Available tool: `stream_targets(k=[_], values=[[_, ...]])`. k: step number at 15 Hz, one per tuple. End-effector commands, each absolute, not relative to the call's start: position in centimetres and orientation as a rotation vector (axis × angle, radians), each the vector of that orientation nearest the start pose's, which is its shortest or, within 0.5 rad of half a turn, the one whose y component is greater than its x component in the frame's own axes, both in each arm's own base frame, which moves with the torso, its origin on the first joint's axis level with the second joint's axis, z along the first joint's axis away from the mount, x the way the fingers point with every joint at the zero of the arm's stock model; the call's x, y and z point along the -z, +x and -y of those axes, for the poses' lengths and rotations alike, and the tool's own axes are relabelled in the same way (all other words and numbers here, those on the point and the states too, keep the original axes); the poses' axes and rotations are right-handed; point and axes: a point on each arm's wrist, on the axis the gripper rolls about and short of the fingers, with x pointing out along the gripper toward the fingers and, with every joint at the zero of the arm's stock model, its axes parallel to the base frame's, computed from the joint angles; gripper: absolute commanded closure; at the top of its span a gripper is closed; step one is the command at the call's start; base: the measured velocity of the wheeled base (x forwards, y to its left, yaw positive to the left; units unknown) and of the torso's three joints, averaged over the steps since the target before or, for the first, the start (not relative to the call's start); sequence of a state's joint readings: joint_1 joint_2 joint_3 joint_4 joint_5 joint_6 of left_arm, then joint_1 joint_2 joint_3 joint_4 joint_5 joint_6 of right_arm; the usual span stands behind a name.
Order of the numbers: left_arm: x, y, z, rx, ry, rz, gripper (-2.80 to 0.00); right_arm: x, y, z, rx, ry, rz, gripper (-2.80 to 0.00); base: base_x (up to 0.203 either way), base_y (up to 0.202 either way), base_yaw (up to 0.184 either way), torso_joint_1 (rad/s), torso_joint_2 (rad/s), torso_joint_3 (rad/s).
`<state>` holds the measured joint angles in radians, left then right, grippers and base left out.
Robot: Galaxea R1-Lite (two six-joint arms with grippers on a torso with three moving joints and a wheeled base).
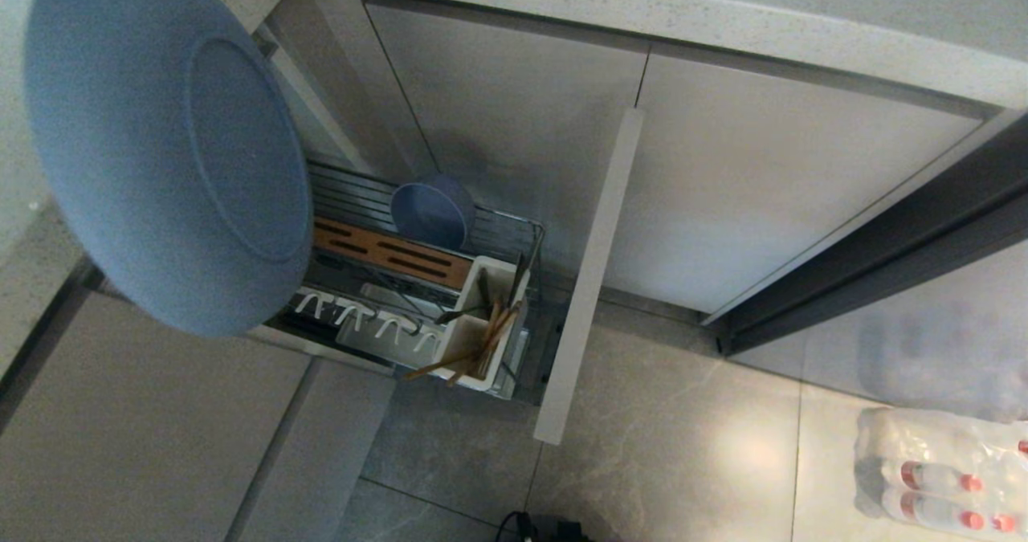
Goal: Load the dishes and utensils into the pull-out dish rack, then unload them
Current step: Pick up the plate and place it in the cupboard
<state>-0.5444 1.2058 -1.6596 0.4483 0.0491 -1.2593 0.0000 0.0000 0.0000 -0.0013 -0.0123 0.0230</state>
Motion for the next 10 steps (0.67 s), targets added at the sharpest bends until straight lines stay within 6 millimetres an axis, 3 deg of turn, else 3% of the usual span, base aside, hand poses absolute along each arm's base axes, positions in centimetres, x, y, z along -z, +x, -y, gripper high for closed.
stream_targets(k=[1, 5, 10], values=[[-41.4, 13.7, 8.4, 0.281, -1.223, -0.312, 0.0, -7.6, -2.3, 0.0, 0.012, 0.023, 0.002, 0.0, 0.0, 0.0, 0.0, 0.0, 0.0, 0.0], [-40.5, 17.4, 12.1, 0.056, -1.293, -0.23, 0.0, -7.6, -2.3, 0.0, 0.012, 0.023, 0.001, 0.0, 0.0, 0.0, 0.0, 0.0, 0.0, 0.0], [-40.6, 18.1, 13.3, -0.009, -1.294, -0.164, 0.0, -7.6, -2.3, 0.0, 0.012, 0.023, 0.002, 0.0, 0.0, 0.0, 0.0, 0.0, 0.0, 0.0]])
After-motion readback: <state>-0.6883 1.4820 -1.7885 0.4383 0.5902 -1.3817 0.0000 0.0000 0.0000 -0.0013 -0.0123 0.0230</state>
